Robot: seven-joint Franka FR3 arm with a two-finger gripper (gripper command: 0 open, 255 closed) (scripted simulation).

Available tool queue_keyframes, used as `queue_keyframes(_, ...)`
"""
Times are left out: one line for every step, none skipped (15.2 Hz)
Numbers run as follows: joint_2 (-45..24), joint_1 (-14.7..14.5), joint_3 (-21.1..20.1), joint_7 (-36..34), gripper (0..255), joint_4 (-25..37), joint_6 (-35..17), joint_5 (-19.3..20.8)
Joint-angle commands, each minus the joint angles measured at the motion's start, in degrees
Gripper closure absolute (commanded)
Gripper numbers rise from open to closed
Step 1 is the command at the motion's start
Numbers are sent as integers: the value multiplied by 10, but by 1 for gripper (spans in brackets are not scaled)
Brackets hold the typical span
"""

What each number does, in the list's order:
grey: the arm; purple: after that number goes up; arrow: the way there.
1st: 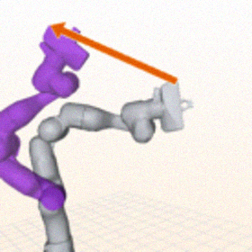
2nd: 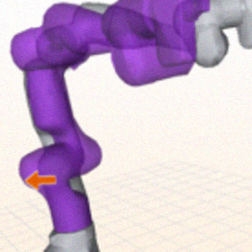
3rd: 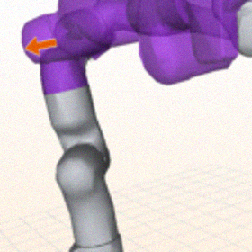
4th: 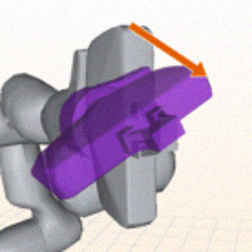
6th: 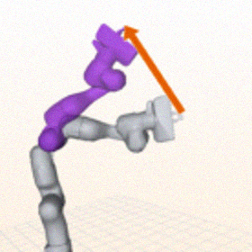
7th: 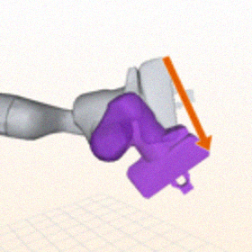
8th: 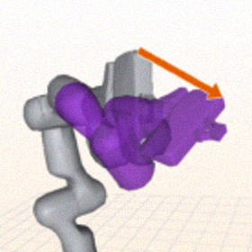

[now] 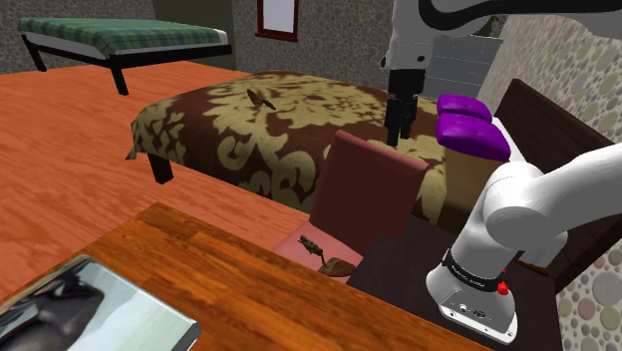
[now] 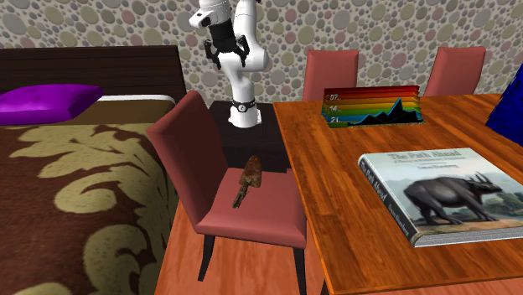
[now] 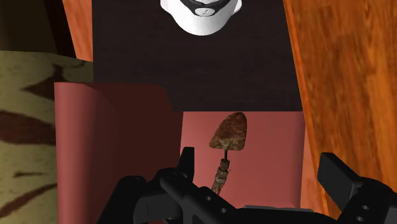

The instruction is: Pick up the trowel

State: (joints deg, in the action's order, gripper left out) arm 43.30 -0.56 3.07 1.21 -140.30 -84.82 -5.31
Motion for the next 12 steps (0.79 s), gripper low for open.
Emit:
queue_keyframes(0, 0, 0, 0, 0, 0, 0, 0)
queue_keyframes(-3, 0, -2, -1, 0, -17, -22, -2)
queue_keyframes(-7, 0, -4, -3, 0, -33, -44, -5)
queue_keyframes(-13, -1, -6, -4, 0, -48, -66, -7)
queue_keyframes(-19, -1, -8, -5, 0, -63, -89, -10)
queue_keyframes(-27, -2, -9, -6, 0, -77, -112, -12)
queue_keyframes(-35, -2, -11, -7, 0, -90, -135, -15)
queue_keyframes(-45, -3, -13, -7, 0, -102, -159, -18)
queue_keyframes(-56, -4, -15, -8, 0, -114, -184, -21)
queue_keyframes(-68, -5, -17, -8, 0, -124, -208, -24)
queue_keyframes(-82, -7, -19, -9, 0, -134, -233, -28)
queue_keyframes(-97, -8, -20, -9, 0, -143, -259, -32)
